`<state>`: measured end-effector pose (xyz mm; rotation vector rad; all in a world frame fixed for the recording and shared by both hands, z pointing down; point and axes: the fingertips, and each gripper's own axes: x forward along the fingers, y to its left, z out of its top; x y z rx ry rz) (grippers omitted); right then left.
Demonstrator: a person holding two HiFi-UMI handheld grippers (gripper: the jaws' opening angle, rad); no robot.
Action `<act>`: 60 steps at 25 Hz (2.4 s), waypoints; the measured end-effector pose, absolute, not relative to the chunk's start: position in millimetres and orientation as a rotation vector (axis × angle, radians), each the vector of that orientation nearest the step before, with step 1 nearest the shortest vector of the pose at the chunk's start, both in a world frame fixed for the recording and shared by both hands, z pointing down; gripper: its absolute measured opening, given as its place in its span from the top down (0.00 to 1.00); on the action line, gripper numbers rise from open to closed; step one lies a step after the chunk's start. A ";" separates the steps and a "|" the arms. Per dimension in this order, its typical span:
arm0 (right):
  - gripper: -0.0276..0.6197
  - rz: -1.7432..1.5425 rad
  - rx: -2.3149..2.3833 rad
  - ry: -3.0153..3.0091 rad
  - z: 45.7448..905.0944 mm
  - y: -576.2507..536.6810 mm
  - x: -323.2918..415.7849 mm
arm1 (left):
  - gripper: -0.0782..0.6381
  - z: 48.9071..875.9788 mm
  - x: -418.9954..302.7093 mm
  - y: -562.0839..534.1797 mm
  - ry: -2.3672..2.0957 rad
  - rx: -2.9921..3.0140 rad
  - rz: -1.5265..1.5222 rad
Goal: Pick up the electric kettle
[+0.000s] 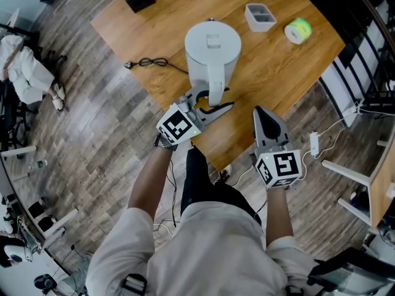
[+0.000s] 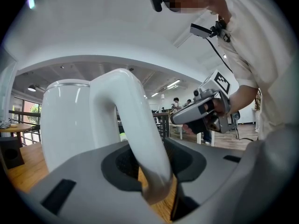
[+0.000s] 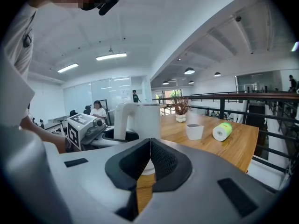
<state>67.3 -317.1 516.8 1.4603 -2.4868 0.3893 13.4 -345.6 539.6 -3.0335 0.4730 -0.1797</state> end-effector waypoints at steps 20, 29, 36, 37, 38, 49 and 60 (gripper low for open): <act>0.95 0.325 1.485 -2.525 484.3 -322.9 78.3 | 0.68 499.6 13.5 -337.7 0.505 -3.006 -0.132; 0.95 0.284 1.489 -2.556 460.1 -317.3 84.3 | 0.68 470.9 13.6 -323.4 0.548 -2.972 -0.109; 0.95 0.244 1.498 -2.580 435.0 -310.4 87.5 | 0.68 444.7 6.3 -303.7 0.599 -2.952 -0.070; 0.95 0.240 1.497 -2.584 431.4 -308.9 87.5 | 0.68 440.6 5.0 -300.5 0.608 -2.948 -0.064; 0.95 0.236 1.496 -2.589 427.1 -307.7 87.2 | 0.68 435.8 3.4 -297.5 0.620 -2.945 -0.055; 0.95 0.235 1.434 -2.664 387.2 -287.4 84.0 | 0.68 394.5 -11.4 -262.8 0.725 -2.960 0.009; 0.95 0.171 1.371 -2.718 359.3 -279.9 81.0 | 0.68 364.6 -14.1 -243.6 0.799 -2.931 0.033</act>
